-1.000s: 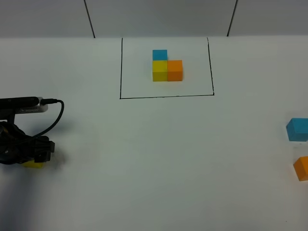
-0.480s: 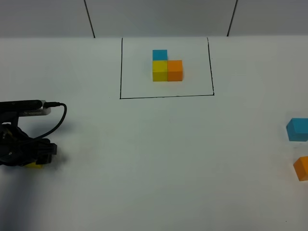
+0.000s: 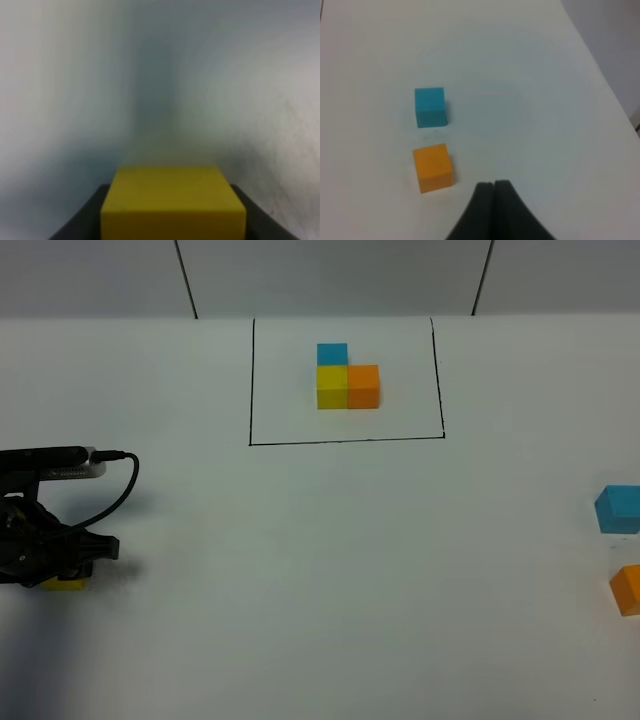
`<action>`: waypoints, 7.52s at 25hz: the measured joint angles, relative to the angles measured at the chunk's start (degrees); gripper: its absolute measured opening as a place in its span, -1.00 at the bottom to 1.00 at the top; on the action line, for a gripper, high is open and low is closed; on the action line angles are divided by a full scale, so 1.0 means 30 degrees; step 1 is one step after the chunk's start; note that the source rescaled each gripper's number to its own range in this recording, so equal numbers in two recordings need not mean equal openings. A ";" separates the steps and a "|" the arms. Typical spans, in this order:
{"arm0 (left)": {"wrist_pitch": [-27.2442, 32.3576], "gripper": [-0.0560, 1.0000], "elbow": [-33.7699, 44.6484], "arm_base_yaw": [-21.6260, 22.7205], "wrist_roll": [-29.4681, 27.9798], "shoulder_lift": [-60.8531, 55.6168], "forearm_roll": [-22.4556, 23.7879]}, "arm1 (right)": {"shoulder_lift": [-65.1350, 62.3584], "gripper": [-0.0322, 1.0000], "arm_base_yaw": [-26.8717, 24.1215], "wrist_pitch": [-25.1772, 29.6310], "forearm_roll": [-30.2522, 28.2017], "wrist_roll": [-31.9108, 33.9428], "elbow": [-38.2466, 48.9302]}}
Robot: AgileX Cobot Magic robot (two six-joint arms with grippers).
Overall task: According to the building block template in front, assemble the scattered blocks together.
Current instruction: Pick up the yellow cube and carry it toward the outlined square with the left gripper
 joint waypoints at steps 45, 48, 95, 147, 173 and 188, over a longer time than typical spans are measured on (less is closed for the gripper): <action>0.6143 0.06 -0.0031 -0.2984 3.4790 -0.3911 -1.1952 | 0.0000 -0.94 0.0000 0.0000 0.0000 0.0000 0.0000; 0.6123 0.06 -0.0031 -0.2984 3.4790 -0.3911 -1.2000 | 0.0000 -0.94 0.0000 0.0000 0.0000 0.0000 0.0000; 0.6342 0.06 -0.9945 -0.7399 3.3858 0.5335 -1.2880 | 0.0000 -0.94 0.0000 0.0000 0.0000 0.0000 0.0000; 0.5424 0.06 -1.0381 -0.7310 3.3279 0.7312 -1.4198 | 0.0000 -0.94 0.0000 0.0000 0.0000 0.0000 0.0000; 0.4978 0.20 -1.0381 -0.7310 3.1301 0.7345 -1.4373 | 0.0000 -0.94 0.0000 0.0000 0.0000 0.0000 0.0000; 0.4211 0.72 -1.0354 -0.7493 2.9891 0.6937 -1.3862 | 0.0000 -0.94 0.0000 0.0000 0.0000 0.0000 0.0000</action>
